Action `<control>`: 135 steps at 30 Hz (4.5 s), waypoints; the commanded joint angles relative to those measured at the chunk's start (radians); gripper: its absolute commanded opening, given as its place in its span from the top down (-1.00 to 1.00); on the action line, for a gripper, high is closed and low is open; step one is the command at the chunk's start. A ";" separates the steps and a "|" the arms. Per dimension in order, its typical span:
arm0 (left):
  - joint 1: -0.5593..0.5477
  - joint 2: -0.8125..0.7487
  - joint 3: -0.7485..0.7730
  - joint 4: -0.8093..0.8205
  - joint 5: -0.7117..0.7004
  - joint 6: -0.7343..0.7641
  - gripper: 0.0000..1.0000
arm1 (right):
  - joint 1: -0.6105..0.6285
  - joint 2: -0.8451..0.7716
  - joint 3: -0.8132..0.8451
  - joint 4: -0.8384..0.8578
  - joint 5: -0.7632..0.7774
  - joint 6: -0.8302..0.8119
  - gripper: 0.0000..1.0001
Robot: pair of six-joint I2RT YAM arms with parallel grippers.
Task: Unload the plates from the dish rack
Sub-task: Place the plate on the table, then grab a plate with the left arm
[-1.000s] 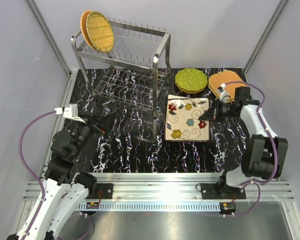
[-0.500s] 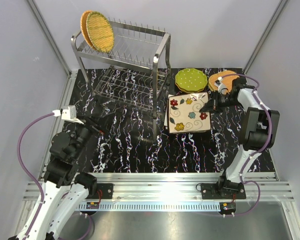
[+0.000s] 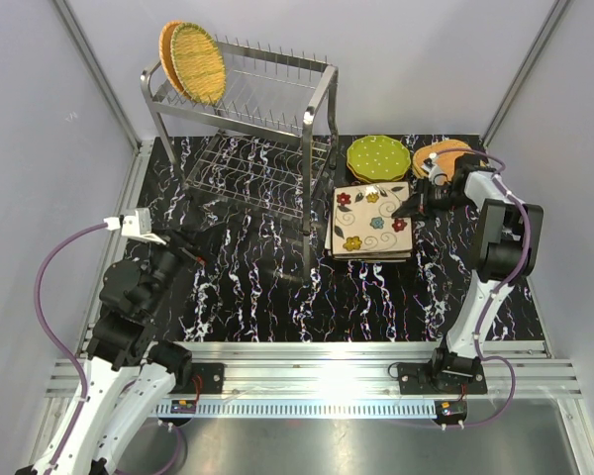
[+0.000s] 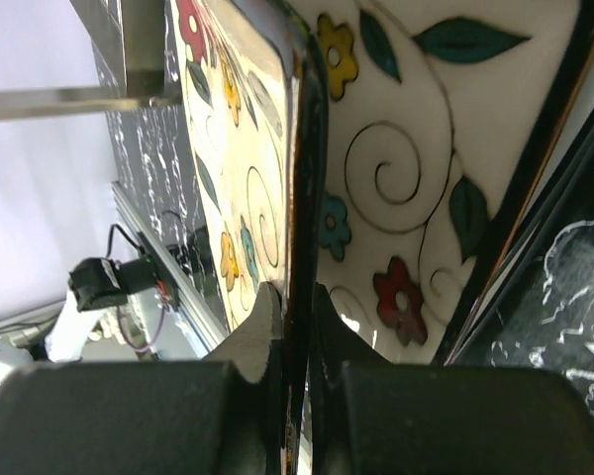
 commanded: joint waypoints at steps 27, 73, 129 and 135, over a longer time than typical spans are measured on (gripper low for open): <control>0.004 0.080 0.088 0.043 -0.037 0.063 -0.98 | -0.005 0.026 0.208 -0.167 0.125 -0.184 -0.99; 0.365 0.902 1.028 -0.124 0.149 -0.129 -0.87 | -0.002 -0.542 -0.076 0.247 -0.027 -0.107 -1.00; 0.345 1.507 1.601 -0.288 -0.080 0.276 0.96 | -0.002 -0.593 -0.160 0.320 -0.058 -0.017 -0.99; 0.334 1.479 1.593 -0.178 -0.064 0.320 1.00 | -0.002 -0.596 -0.164 0.323 -0.059 -0.011 -0.99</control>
